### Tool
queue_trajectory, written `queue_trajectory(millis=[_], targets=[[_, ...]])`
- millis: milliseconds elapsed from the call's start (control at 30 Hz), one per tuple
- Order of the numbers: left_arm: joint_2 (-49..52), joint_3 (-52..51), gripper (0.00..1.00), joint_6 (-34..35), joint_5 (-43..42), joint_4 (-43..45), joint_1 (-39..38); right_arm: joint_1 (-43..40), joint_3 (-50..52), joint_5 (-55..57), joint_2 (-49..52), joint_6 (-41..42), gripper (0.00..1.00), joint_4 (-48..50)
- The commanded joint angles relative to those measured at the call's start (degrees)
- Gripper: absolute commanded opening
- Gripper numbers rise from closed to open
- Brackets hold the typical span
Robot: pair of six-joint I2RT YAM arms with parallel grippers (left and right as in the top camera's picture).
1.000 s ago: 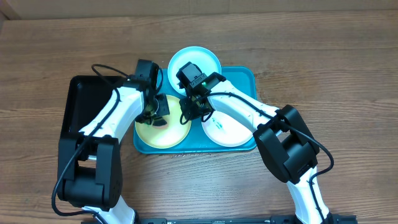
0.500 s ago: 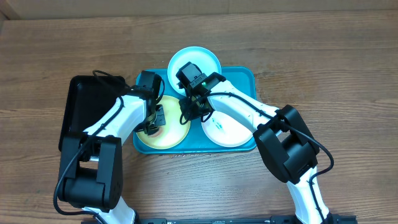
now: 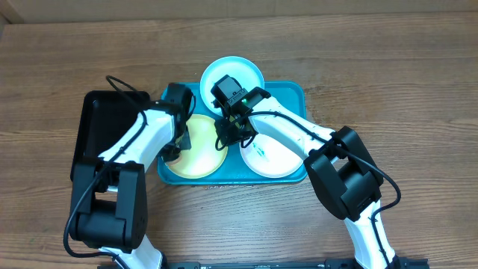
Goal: Clean dirty plates on tray and stack at the side
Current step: 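Scrub the yellow plate with the sponge in the left gripper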
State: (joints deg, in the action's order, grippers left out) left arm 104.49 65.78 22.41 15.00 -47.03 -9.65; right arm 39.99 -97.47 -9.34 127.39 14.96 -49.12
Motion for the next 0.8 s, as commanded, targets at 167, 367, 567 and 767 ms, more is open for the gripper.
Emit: queue_trajectory(millis=[167, 367, 567, 767], targets=[[1.3, 1.6, 0.04, -3.1, -26.9, 5.1, -0.5, -0.5, -1.1, 1.8, 0.4, -0.1, 0.17, 0.2], [2.0, -2.9, 0.04, -3.1, -26.1, 6.0, -0.9, -0.5, -1.1, 1.8, 0.4, -0.1, 0.17, 0.0], [2.1, -4.0, 0.04, -2.2, -7.3, 2.7, -0.8, -0.5, -1.1, 1.8, 0.4, -0.2, 0.17, -0.5], [1.5, 1.1, 0.04, 3.7, 9.3, -5.1, -0.8, -0.5, -1.1, 1.8, 0.4, -0.1, 0.17, -0.6]])
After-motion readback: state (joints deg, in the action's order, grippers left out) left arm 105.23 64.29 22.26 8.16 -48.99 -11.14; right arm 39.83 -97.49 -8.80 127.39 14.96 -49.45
